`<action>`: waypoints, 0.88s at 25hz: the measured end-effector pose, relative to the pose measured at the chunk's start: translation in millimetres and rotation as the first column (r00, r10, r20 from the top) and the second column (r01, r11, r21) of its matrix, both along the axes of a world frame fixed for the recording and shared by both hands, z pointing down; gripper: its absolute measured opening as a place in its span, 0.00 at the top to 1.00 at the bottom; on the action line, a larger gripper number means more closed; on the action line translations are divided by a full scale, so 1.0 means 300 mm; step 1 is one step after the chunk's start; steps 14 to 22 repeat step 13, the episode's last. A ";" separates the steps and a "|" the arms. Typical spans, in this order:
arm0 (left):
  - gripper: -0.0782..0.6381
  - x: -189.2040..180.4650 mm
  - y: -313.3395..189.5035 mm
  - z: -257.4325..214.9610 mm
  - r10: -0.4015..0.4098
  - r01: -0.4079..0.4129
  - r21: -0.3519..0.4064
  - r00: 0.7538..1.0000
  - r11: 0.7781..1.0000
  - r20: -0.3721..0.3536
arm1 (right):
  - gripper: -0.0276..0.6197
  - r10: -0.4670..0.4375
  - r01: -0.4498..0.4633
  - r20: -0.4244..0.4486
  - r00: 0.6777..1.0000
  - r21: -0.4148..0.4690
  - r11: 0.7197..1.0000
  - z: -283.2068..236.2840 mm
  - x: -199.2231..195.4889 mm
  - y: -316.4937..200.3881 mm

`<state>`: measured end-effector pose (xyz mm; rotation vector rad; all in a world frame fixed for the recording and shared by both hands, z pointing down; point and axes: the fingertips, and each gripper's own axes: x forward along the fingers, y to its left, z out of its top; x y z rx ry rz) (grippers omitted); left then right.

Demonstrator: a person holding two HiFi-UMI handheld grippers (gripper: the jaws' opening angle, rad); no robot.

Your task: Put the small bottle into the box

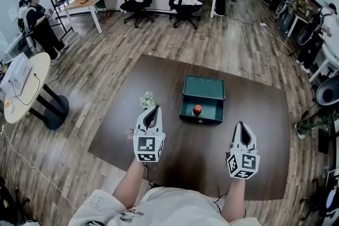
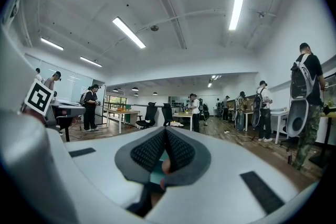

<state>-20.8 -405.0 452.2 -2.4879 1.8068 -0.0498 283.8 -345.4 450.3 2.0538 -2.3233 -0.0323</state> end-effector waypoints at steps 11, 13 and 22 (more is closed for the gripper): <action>0.89 0.018 0.013 -0.008 0.034 -0.034 0.022 0.999 0.999 -0.003 | 0.96 0.010 -0.010 -0.002 1.000 0.003 1.000 -0.002 0.008 0.012; 0.89 0.019 0.019 -0.010 0.038 -0.038 0.024 0.999 0.999 -0.003 | 0.96 0.013 -0.013 -0.003 1.000 0.005 1.000 -0.006 0.012 0.017; 0.89 0.019 0.019 -0.010 0.038 -0.038 0.024 0.999 0.999 -0.003 | 0.96 0.013 -0.013 -0.003 1.000 0.005 1.000 -0.006 0.012 0.017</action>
